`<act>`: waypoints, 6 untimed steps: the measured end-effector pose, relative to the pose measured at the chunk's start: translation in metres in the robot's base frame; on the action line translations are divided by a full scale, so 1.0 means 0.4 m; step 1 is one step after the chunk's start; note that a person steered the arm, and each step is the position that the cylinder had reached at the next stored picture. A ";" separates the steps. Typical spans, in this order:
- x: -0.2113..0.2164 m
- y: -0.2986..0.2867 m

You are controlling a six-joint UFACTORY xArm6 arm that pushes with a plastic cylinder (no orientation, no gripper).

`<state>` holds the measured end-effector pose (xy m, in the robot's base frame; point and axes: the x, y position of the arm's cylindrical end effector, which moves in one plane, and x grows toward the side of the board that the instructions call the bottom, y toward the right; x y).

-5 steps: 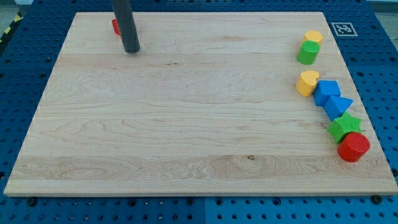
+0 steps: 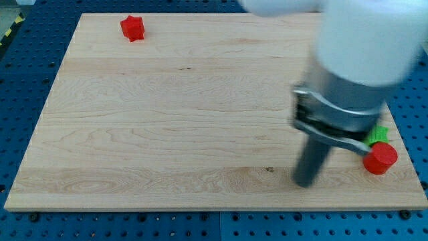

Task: Push the red circle to the bottom left of the green star

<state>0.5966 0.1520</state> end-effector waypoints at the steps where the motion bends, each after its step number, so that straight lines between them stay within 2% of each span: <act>1: 0.048 0.219; 3: 0.039 0.480; 4: -0.012 0.476; 6: -0.030 0.273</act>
